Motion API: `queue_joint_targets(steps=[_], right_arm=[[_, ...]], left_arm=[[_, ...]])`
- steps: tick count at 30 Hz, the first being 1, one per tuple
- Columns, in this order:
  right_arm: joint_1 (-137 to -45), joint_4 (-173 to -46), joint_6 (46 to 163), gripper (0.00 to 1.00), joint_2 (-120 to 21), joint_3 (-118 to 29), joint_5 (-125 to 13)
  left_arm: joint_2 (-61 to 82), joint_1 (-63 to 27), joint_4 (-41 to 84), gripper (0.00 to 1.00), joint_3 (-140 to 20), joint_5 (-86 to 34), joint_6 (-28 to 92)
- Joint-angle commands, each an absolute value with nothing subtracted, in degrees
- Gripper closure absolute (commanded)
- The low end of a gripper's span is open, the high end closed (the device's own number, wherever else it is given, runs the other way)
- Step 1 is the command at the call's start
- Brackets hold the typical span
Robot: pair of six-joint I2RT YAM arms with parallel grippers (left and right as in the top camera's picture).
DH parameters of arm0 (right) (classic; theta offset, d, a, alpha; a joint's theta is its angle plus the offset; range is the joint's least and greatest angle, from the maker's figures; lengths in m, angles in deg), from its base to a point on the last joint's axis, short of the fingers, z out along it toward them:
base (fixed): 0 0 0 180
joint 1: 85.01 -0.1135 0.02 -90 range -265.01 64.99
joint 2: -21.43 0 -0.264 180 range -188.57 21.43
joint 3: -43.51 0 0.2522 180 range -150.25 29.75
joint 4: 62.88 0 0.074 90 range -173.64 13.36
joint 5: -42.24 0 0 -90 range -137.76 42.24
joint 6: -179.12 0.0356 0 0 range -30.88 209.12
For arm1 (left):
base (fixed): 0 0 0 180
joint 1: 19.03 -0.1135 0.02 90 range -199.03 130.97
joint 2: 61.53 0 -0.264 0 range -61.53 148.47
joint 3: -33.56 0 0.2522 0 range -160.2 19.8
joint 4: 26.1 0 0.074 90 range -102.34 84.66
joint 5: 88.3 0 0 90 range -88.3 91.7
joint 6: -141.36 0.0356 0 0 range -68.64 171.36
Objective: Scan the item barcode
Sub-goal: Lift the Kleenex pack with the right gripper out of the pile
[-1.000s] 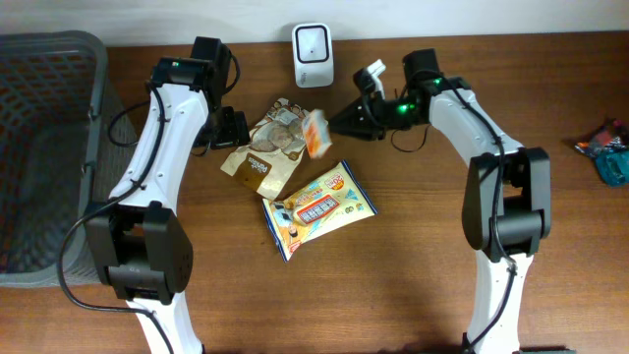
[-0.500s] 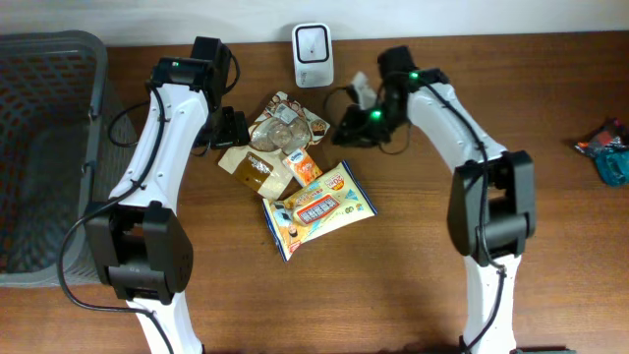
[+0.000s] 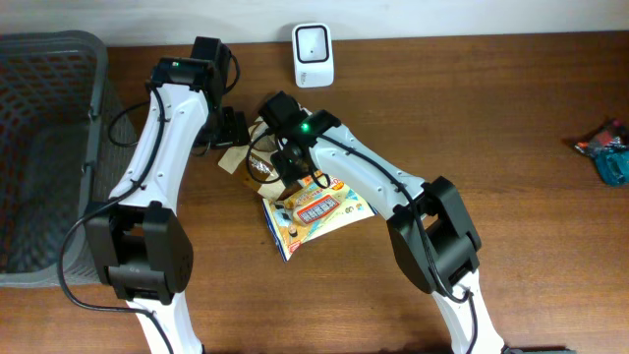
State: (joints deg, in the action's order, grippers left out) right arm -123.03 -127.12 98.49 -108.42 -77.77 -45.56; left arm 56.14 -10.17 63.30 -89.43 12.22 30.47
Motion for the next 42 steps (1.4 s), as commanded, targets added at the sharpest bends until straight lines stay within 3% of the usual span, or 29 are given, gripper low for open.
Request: queue_joint_targets(steps=[1, 3, 5, 7, 11, 16, 19, 21, 25, 26, 28, 30, 34, 37, 42], right_arm=[[-122.88, -124.1, 101.33, 0.43, -109.25, -73.18, -42.55], [-122.88, -122.61, 101.72, 0.51, -109.25, -71.7, -41.81], [-122.6, -122.68, 103.62, 0.8, -109.09, -71.83, -37.91], [-121.11, -123.47, 105.11, 0.96, -108.98, -73.07, -38.07], [-113.72, -128.21, 106.09, 0.96, -108.77, -78.04, -51.49], [-98.2, -133.35, 99.65, 0.96, -109.22, -80.4, -89.02], [-92.89, -135.44, 97.9, 0.96, -109.55, -76.77, -95.4], [-90.62, -129.54, 97.96, 0.96, -109.57, -69.21, -104.93], [-86.14, -119.18, 106.12, 0.95, -109.57, -56.79, -103.0], [-84.08, -117.46, 107.67, 0.88, -109.57, -54.3, -102.92], [-80.43, -118.42, 107.62, 0.61, -109.57, -53.34, -97.89], [-76.52, -119.97, 107.6, 0.55, -109.55, -54.01, -90.66], [-72.59, -130.7, 100.26, 0.51, -109.42, -61.27, -89.1], [-74.97, -139.38, 93.31, 0.5, -109.42, -68.96, -89.48], [-84.19, -134.66, 92.94, 0.51, -109.44, -69.64, -89.45]], left_arm=[[56.27, -10.21, 63.32, 0.01, -89.52, 12.05, 29.51], [56.27, -10.21, 63.32, 0.01, -89.52, 12.05, 29.51], [56.27, -10.21, 63.32, 0.01, -89.52, 12.05, 29.51], [56.27, -10.21, 63.32, 0.01, -89.52, 12.03, 29.51], [56.27, -10.21, 63.32, 0.01, -89.52, 12.05, 29.51], [56.27, -10.21, 63.32, 0.01, -89.52, 12.05, 29.51], [56.27, -10.21, 63.32, 0.01, -89.52, 12.05, 29.51], [56.27, -10.21, 63.32, 0.01, -89.52, 12.05, 29.51], [56.27, -10.21, 63.32, 0.01, -89.52, 12.05, 29.51], [56.27, -10.21, 63.32, 0.01, -89.52, 12.05, 29.51], [56.27, -10.21, 63.34, 0.01, -89.52, 12.05, 29.51], [56.27, -10.21, 63.32, 0.01, -89.52, 12.05, 29.51], [56.27, -10.21, 63.32, 0.01, -89.52, 12.05, 29.51], [56.27, -10.21, 63.32, 0.01, -89.52, 12.05, 29.51], [56.27, -10.21, 63.34, 0.01, -89.52, 12.05, 29.51]])
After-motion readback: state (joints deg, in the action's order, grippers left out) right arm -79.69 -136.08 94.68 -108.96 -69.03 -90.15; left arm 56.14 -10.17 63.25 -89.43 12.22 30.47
